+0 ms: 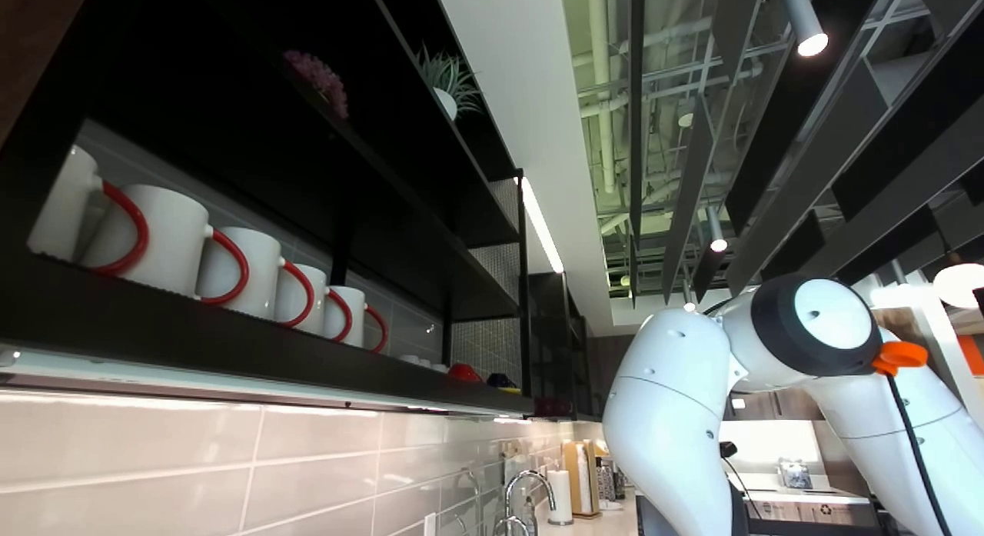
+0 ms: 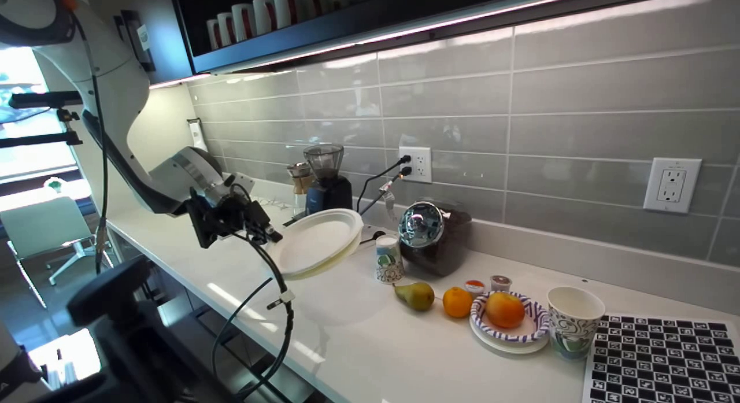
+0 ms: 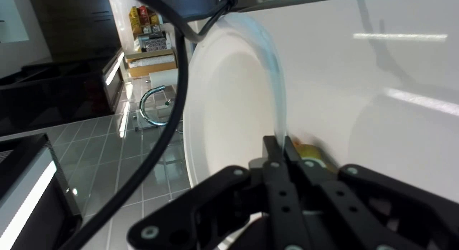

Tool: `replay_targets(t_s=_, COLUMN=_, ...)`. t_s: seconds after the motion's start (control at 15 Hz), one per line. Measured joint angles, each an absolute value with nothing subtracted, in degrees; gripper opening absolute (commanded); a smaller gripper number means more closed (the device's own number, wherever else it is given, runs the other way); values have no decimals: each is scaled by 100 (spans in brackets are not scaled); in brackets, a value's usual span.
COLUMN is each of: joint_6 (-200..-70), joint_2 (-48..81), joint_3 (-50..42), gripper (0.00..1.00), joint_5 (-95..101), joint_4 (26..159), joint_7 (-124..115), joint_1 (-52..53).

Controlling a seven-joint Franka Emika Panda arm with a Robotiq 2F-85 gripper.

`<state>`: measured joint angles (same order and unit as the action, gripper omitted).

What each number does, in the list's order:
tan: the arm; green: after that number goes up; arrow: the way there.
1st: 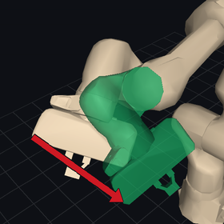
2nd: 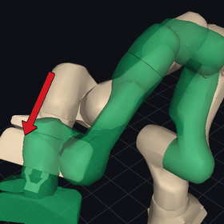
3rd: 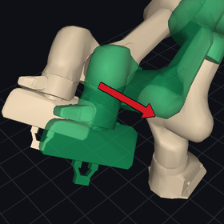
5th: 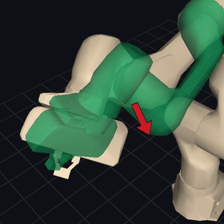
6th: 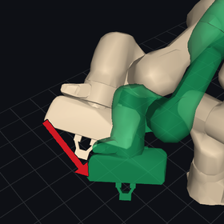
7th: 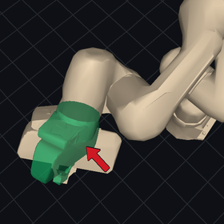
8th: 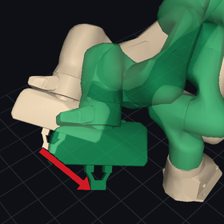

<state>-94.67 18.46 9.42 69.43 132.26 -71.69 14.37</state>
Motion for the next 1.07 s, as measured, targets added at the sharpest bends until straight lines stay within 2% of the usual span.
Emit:
replay_targets(t_s=0.53, joint_6=-8162, joint_2=526, joint_3=1443, gripper=1, joint_5=7981, joint_4=13659, joint_7=-7265, joint_1=1700)
replay_targets(t_s=1.07, joint_6=-8821, joint_2=-807, joint_3=1575, gripper=4, joint_5=8278, joint_4=13963, joint_7=-6735, joint_1=1690)
